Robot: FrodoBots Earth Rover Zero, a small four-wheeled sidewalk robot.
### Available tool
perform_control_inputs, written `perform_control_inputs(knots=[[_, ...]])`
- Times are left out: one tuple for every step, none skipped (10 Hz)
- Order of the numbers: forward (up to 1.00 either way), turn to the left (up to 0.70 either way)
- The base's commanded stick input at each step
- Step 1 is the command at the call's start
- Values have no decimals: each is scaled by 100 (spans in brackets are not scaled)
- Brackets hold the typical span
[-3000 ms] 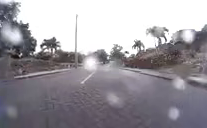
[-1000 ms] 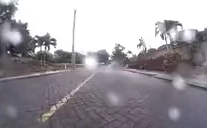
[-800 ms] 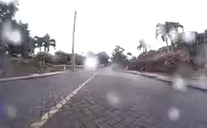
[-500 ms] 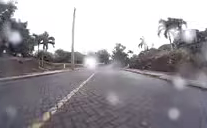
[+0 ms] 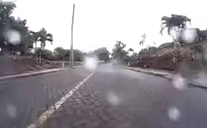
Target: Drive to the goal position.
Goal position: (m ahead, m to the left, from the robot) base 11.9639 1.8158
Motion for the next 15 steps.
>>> perform_control_inputs(knots=[[100,0],[70,0],[39,0],[9,0],[0,0],[0,0],[0,0],[0,0],[0,0],[0,0],[0,0],[0,0],[0,0],[18,0],[100,0]])
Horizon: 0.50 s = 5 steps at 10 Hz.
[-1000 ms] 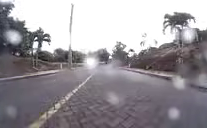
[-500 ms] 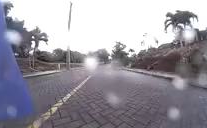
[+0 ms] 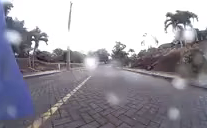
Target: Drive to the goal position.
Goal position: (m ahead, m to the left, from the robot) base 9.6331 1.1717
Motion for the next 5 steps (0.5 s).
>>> perform_control_inputs(knots=[[100,0],[100,0],[100,0],[100,0],[100,0]])
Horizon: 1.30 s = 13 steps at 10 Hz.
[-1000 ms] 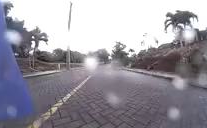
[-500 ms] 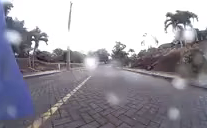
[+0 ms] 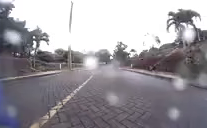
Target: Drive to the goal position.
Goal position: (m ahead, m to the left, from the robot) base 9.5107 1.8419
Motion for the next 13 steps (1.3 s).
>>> perform_control_inputs(knots=[[100,0],[100,0],[100,0],[100,0],[100,0],[100,0],[100,0],[100,0],[100,0],[100,0],[100,0],[100,0],[100,0]])
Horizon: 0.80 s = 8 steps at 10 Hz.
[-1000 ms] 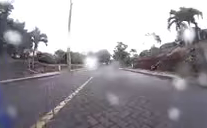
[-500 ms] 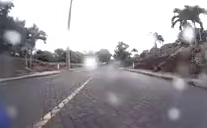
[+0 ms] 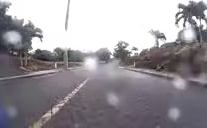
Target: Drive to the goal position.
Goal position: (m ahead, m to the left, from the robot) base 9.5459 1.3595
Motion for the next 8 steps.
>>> perform_control_inputs(knots=[[100,0],[100,0],[100,0],[100,0],[100,0],[100,0],[100,0],[100,0]])
